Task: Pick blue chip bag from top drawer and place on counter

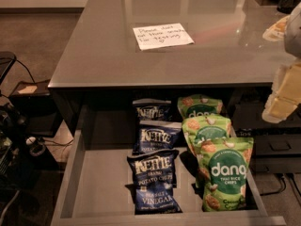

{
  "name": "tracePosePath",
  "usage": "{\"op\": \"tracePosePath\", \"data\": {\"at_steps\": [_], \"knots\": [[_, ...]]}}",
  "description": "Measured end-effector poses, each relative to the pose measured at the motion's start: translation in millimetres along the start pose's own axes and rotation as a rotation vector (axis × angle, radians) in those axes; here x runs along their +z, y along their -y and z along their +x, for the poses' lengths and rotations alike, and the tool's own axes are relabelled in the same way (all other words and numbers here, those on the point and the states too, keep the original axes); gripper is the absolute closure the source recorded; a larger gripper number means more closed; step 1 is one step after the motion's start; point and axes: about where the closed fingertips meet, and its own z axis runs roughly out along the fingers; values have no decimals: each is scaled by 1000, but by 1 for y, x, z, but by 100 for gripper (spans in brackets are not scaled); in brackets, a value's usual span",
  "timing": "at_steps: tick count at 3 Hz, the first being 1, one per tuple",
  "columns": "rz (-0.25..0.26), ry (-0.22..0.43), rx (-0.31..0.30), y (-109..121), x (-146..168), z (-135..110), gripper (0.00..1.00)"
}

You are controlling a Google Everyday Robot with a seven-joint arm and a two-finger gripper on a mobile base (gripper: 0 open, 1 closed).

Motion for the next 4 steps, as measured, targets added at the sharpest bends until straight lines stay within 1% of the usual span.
{"op": "tracePosePath", "data": {"at_steps": [1,2,3,4], "knots": [[0,0,0,0,0,0,0],[-26,66,15,-13,14,-6,0],[-71,173,38,-36,42,-20,0],[-107,263,56,-57,71,-40,0]]}}
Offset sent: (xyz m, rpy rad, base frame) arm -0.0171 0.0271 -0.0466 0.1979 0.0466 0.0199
